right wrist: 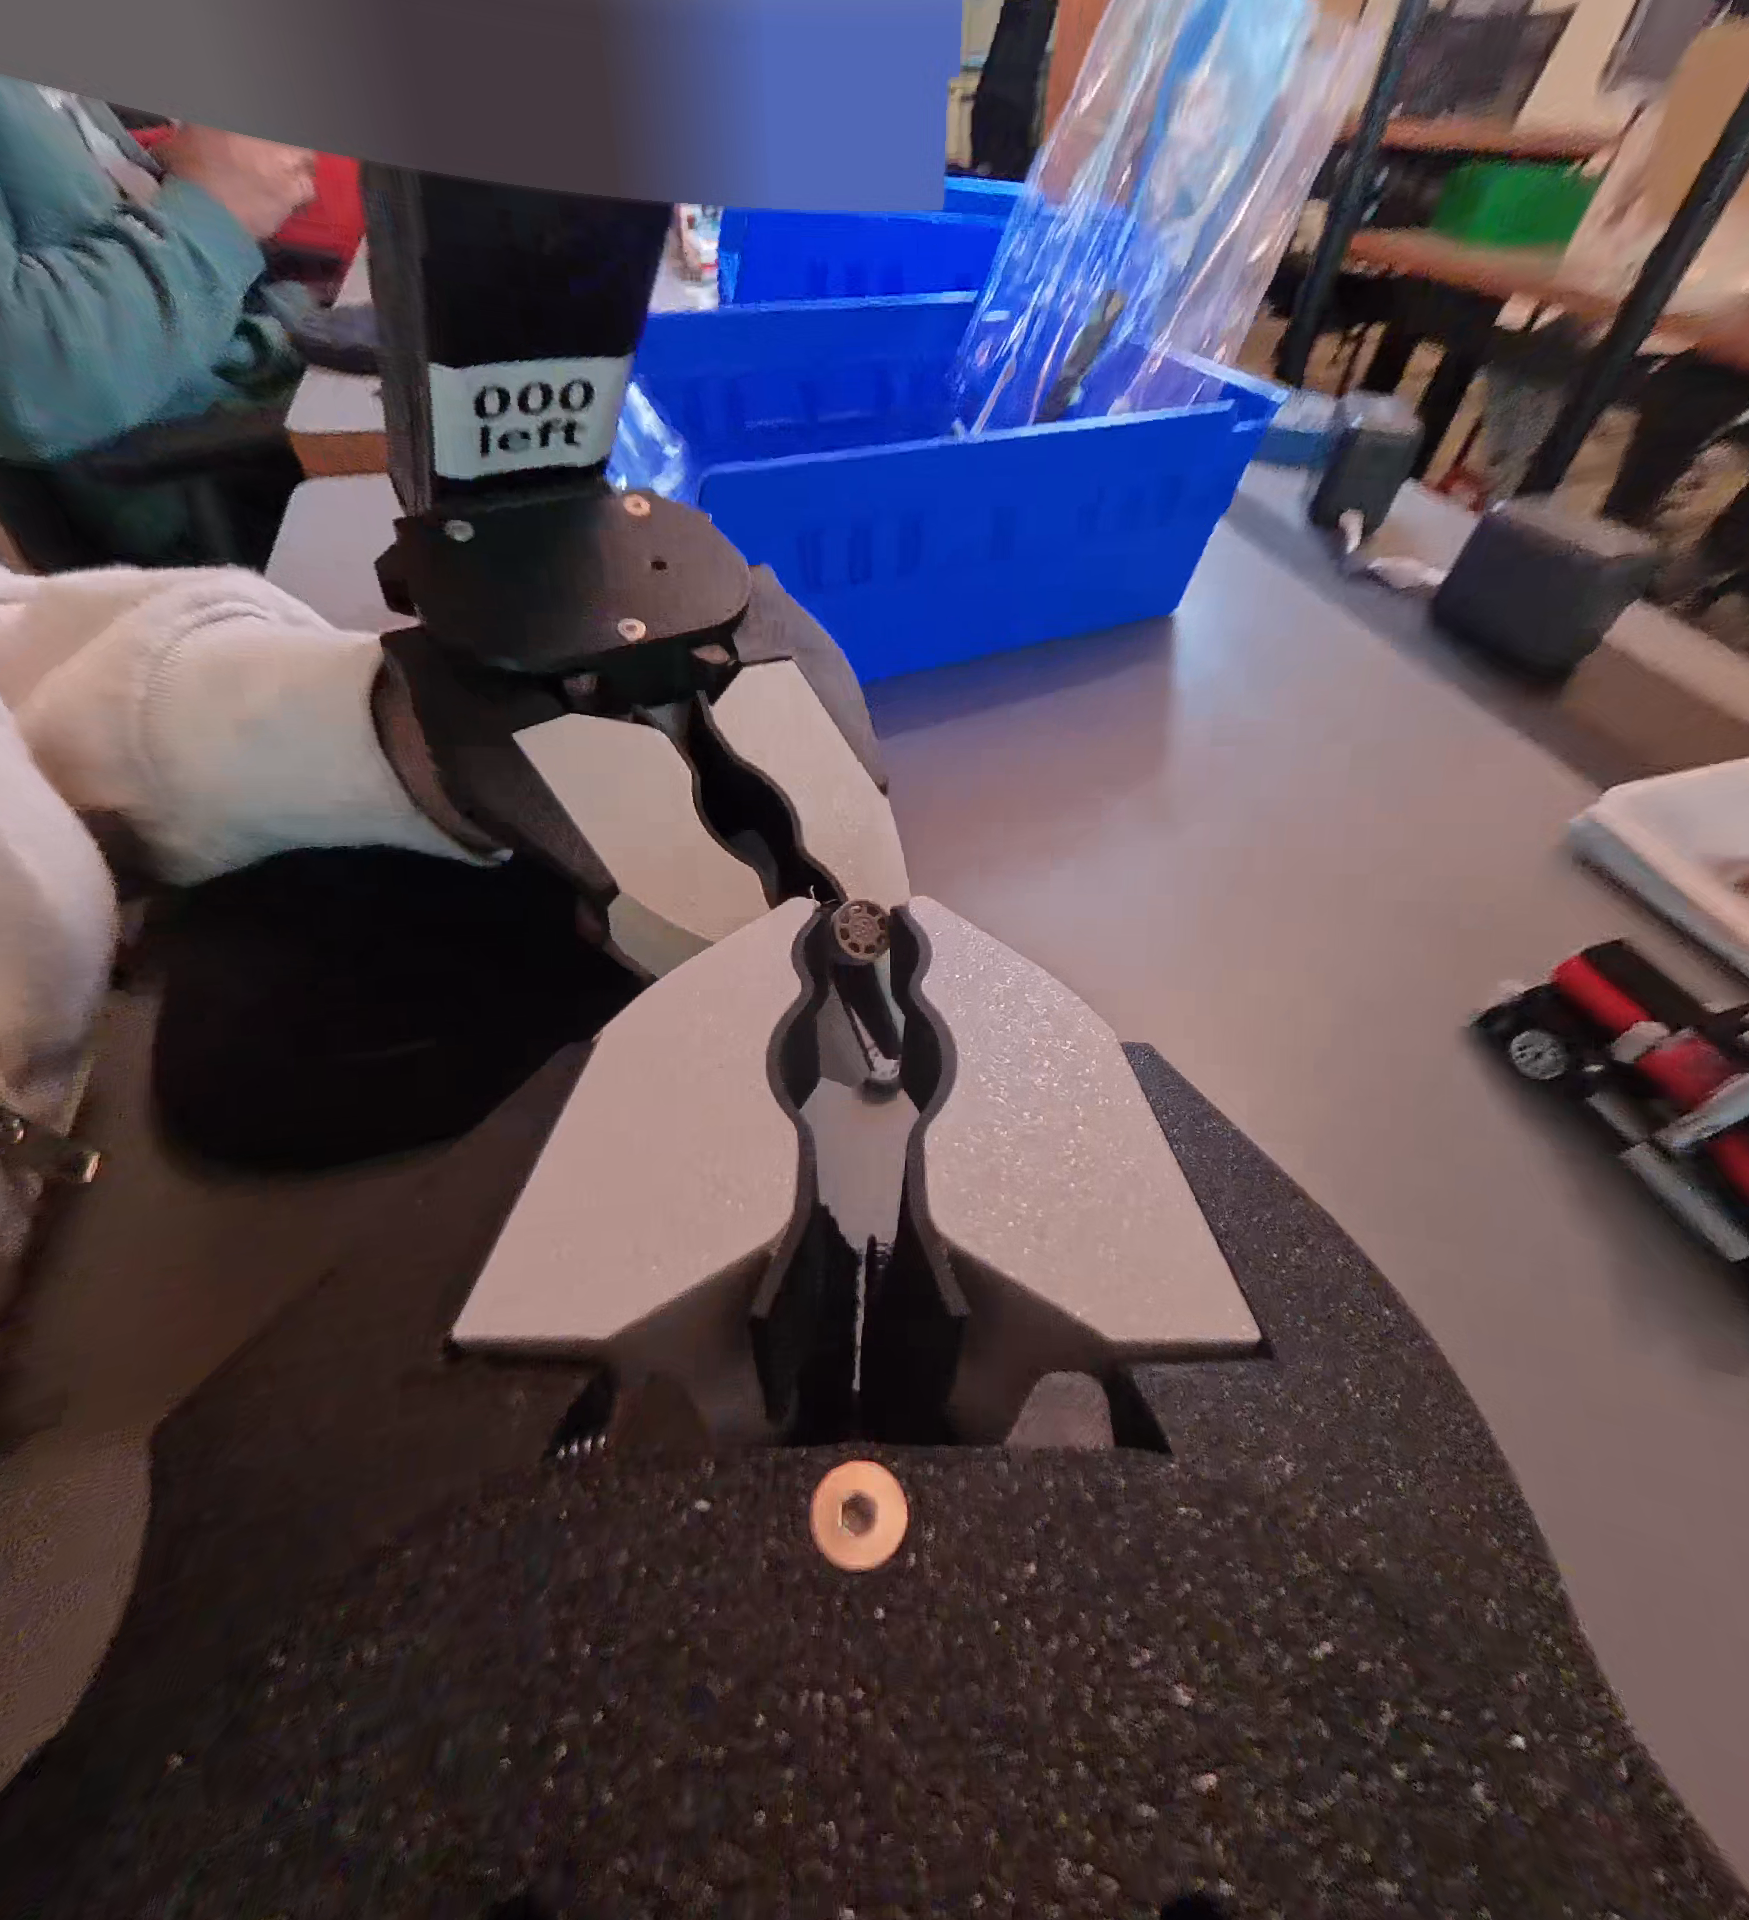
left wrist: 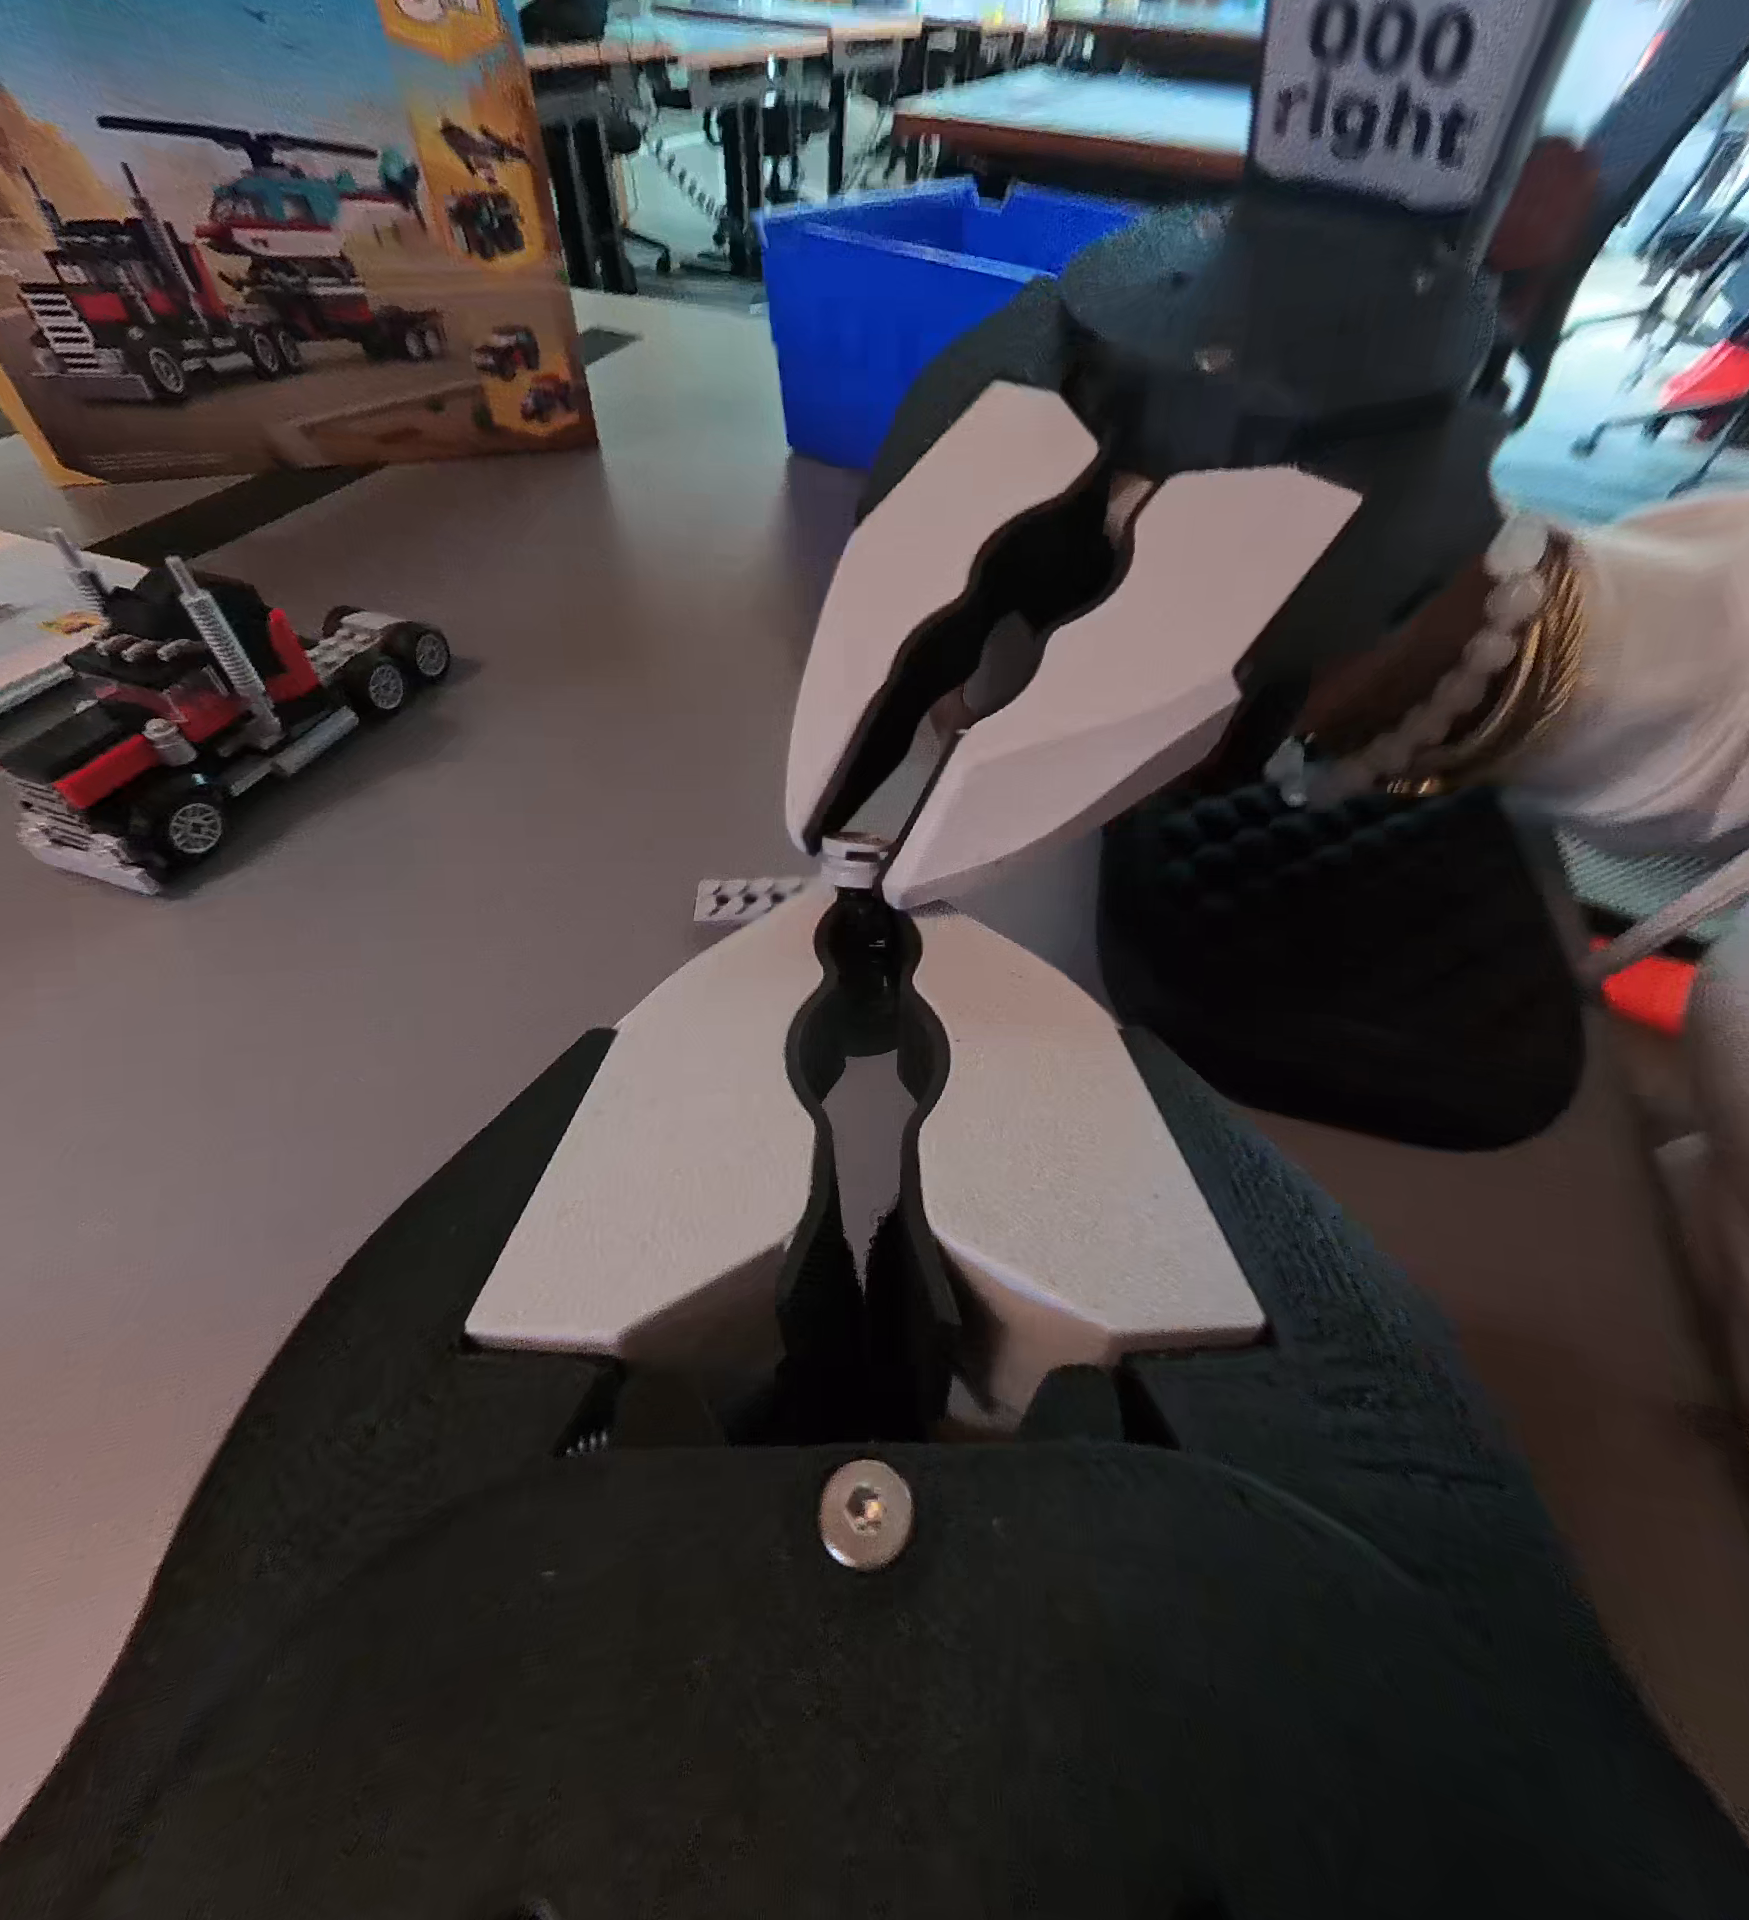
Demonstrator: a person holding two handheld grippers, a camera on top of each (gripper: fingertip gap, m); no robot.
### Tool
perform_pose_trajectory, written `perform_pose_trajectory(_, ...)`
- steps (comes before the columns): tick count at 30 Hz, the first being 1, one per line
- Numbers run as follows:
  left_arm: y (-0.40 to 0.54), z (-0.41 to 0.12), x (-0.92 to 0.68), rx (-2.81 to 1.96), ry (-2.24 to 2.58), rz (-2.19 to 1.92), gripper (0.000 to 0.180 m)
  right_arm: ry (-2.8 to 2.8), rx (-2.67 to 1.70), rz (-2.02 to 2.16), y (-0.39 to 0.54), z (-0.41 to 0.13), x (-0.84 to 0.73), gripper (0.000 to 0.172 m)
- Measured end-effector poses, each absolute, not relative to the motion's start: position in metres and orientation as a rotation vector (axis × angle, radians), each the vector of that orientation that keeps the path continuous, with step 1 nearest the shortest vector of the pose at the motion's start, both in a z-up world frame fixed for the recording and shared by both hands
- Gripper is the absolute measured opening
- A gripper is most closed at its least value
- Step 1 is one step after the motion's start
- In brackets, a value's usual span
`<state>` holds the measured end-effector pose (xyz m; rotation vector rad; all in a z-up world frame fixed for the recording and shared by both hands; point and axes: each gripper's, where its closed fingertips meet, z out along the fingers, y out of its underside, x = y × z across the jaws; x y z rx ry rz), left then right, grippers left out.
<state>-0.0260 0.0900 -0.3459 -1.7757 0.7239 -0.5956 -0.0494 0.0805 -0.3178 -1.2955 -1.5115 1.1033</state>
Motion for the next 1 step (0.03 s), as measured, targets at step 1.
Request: perform_pose_trajectory(1, 0.0904, -0.3428, -0.0263, -1.769, 0.698, -0.624, 0.005, -1.465, -1.281, 1.11, 0.0822, -0.3122, -0.0499, 0.007)
